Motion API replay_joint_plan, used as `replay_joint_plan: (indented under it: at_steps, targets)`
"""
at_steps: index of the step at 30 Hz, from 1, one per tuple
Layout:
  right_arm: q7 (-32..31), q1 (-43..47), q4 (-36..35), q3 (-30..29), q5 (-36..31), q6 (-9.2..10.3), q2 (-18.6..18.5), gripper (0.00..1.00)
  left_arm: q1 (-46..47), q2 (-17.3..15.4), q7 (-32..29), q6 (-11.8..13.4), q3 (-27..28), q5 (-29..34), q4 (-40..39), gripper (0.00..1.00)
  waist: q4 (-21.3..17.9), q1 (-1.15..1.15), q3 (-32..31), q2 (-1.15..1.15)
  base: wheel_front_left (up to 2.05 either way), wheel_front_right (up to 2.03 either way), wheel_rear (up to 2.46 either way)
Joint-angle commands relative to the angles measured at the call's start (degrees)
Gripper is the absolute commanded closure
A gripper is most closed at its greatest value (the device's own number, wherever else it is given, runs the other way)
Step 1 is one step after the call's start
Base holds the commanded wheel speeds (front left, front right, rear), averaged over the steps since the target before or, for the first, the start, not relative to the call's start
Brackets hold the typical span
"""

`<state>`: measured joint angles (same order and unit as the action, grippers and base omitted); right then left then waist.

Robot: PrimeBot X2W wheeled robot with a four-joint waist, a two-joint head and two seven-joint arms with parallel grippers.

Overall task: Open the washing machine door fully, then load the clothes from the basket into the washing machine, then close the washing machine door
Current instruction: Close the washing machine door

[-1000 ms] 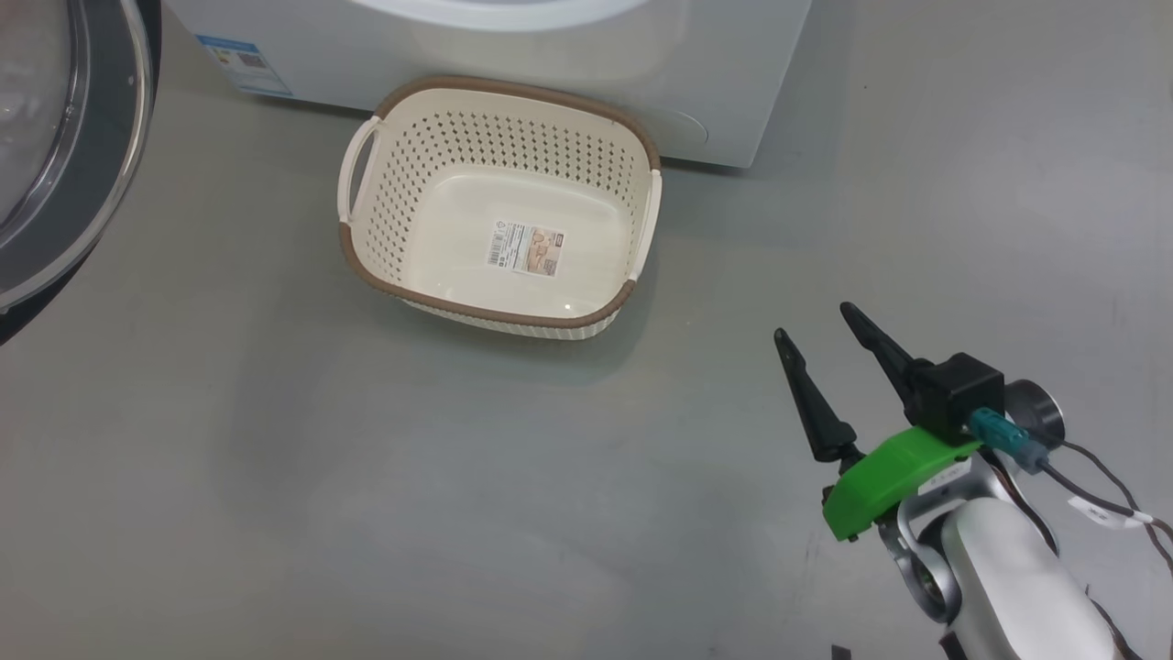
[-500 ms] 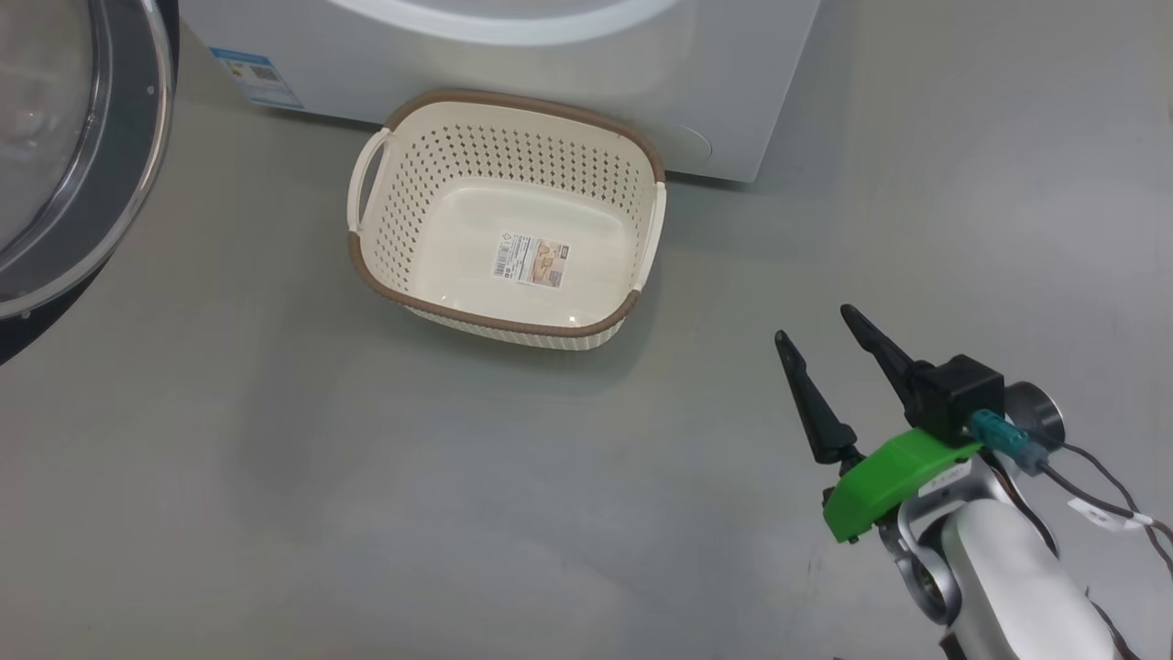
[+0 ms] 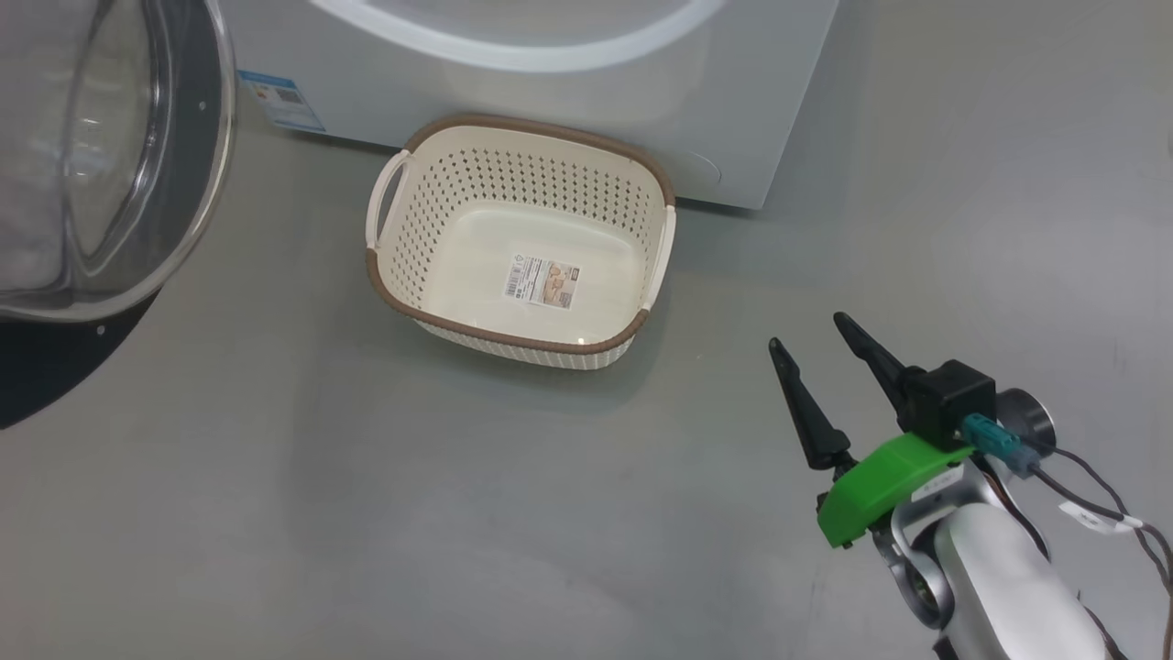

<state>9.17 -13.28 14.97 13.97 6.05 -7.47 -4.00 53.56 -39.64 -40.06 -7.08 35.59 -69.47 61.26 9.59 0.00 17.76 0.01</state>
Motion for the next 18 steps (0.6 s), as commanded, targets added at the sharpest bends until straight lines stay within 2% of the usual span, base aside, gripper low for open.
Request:
replay_joint_plan:
  at_steps: [1, 5, 18]
  targets:
    - [0.86, -0.7, -1.38, 1.21, 0.34, -0.02, 0.45, 0.0, -1.46, -2.74, -1.61, -0.39, -0.25, -0.61, -2.47, 1.0, 0.15, 0.0, -0.39, -0.01, 0.0, 0.0, 0.0]
    - [1.26, -0.66, -0.73, 1.58, 0.77, -0.02, 0.6, 0.0, -4.54, -1.79, -5.52, -0.4, -1.06, -1.89, -5.95, 1.0, 0.54, 0.0, -1.26, -0.01, 0.0, 0.0, 0.0]
    - [2.62, -0.52, 1.7, 2.56, 2.04, -0.02, 0.98, 0.0, -14.44, 5.33, -18.31, -0.4, -3.15, -8.98, -21.54, 1.0, 1.42, 0.0, -4.29, -0.01, 0.0, 0.0, 0.0]
